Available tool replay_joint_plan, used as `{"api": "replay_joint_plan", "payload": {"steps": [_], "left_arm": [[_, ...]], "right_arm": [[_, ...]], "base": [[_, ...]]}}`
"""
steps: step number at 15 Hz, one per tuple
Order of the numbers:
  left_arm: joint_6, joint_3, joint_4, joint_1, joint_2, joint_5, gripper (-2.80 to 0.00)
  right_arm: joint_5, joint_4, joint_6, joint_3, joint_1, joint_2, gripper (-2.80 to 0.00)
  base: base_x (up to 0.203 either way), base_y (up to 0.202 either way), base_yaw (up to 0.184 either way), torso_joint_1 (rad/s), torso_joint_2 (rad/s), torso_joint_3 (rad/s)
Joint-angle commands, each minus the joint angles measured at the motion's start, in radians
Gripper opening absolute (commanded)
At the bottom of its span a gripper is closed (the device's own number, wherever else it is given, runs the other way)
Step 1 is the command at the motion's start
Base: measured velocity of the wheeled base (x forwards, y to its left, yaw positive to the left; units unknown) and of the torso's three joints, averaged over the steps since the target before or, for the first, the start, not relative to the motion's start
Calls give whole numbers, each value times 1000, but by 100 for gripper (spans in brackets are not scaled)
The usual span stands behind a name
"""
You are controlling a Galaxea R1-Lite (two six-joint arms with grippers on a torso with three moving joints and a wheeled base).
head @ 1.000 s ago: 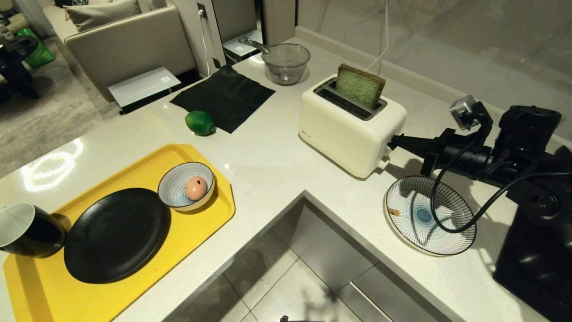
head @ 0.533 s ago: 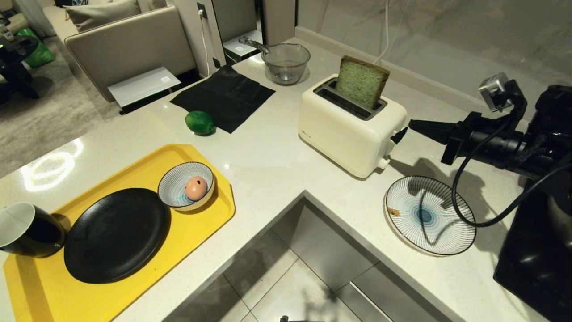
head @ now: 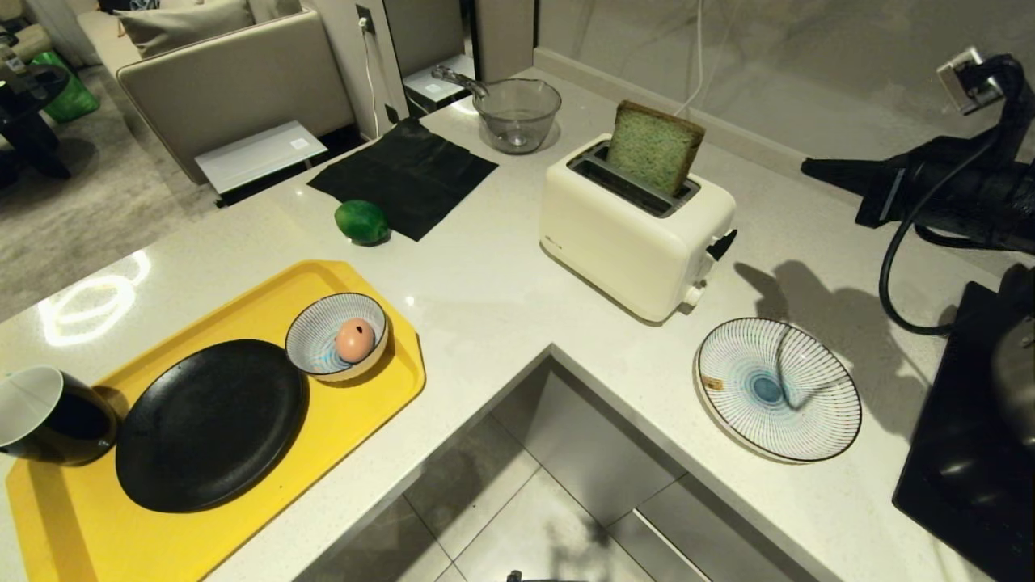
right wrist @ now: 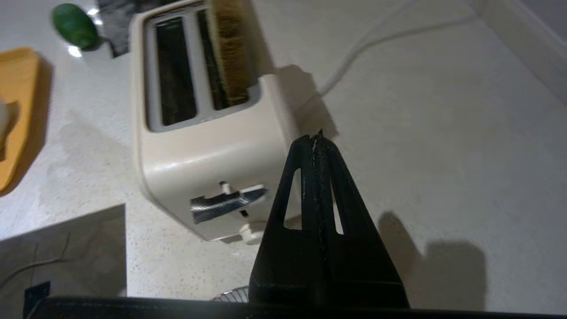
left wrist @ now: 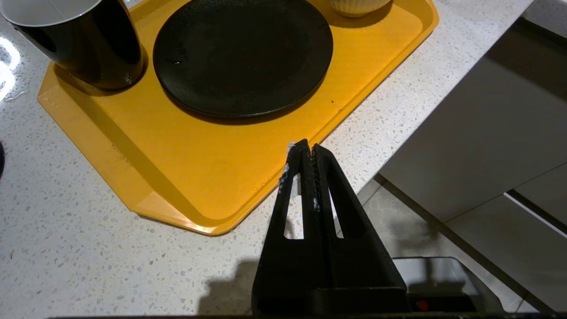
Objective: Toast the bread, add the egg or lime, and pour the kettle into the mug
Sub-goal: Put the baked bread on a plate
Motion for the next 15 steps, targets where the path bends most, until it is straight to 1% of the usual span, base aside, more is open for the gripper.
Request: {"api": "replay_joint_plan", "payload": {"steps": [1,2,5,6,7,9,12,13,15], "left_arm": [[0,0,0,0,-1,0,-280],[0,0,0,0,-1,0,-280],[0,0,0,0,-1,0,-280],[0,0,0,0,-1,0,-280],[0,0,0,0,-1,0,-280],[0,0,0,0,-1,0,-280],[0,0,0,0,-1,0,-280],[0,0,0,0,0,0,-280],[0,1,0,0,-1,0,-280]], "right_arm": [[-106,161,14,-109,-2,-15,-280],[-140,189,18,-138,-2,-8,-280],[-140,192,14,-162,-1,0,-280],[-138,192,14,-161,-1,4,-249],[-135,192,12,-161,1,7,0],[-113,190,9,-158,1,16,0],[-62,162,-21,-162,1,37,0],[-62,146,-27,-162,2,48,0],[-61,88,-78,-162,13,69,0]], "base": [[0,0,0,0,0,0],[0,0,0,0,0,0],[0,0,0,0,0,0],[0,0,0,0,0,0],[0,0,0,0,0,0],[0,0,0,0,0,0],[0,0,0,0,0,0],[0,0,0,0,0,0],[0,0,0,0,0,0]]}}
